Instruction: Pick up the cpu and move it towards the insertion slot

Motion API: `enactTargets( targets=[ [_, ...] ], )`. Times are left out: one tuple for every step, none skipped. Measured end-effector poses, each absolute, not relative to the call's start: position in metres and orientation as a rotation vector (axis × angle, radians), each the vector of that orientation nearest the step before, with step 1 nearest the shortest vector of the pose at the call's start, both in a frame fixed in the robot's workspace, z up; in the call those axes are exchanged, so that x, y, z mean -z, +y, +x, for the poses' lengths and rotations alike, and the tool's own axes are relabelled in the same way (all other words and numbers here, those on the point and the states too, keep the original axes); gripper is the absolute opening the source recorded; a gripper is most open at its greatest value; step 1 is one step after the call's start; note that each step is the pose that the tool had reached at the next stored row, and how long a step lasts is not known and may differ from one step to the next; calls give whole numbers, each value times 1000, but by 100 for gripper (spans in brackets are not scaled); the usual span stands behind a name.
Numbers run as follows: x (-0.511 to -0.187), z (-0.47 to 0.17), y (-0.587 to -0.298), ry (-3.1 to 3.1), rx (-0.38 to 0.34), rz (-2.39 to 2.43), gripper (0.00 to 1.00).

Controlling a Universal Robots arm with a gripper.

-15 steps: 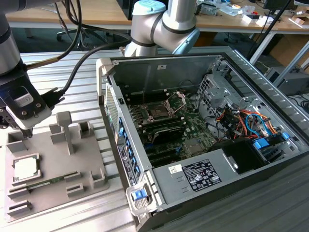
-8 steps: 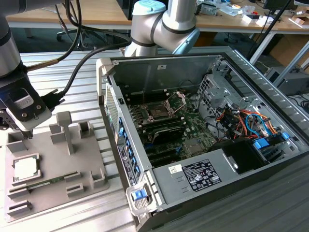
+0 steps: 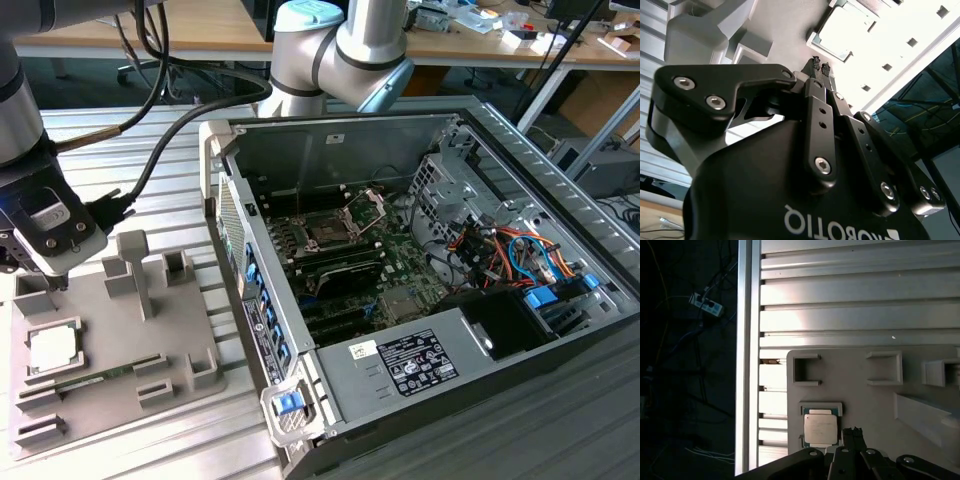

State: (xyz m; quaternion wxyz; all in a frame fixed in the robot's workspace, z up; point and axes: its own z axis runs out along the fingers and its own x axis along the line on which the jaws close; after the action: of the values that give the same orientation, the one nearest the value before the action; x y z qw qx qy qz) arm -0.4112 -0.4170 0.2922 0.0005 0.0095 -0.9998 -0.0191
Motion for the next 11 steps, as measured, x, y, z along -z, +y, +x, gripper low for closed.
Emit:
enactTargets(
  targets=[
    [-292, -411, -417, -3140, 60, 30, 11],
    [-292, -411, -417, -3140, 60, 30, 11],
    [-292, -411, -418, -3140, 60, 30, 11],
    [-291, -411, -418, -3140, 60, 30, 11],
    [-291, -411, -418, -3140, 60, 30, 11],
    [-291, -411, -418, -3140, 60, 30, 11],
    [-291, -411, -418, -3140, 60, 30, 11],
    [-290, -411, -419, -3140, 60, 30, 11],
    [-290, -411, -419, -3140, 60, 30, 11],
    [-290, -411, -419, -3140, 60, 30, 11],
    [-290, -411, -419, -3140, 60, 30, 11]
  ],
)
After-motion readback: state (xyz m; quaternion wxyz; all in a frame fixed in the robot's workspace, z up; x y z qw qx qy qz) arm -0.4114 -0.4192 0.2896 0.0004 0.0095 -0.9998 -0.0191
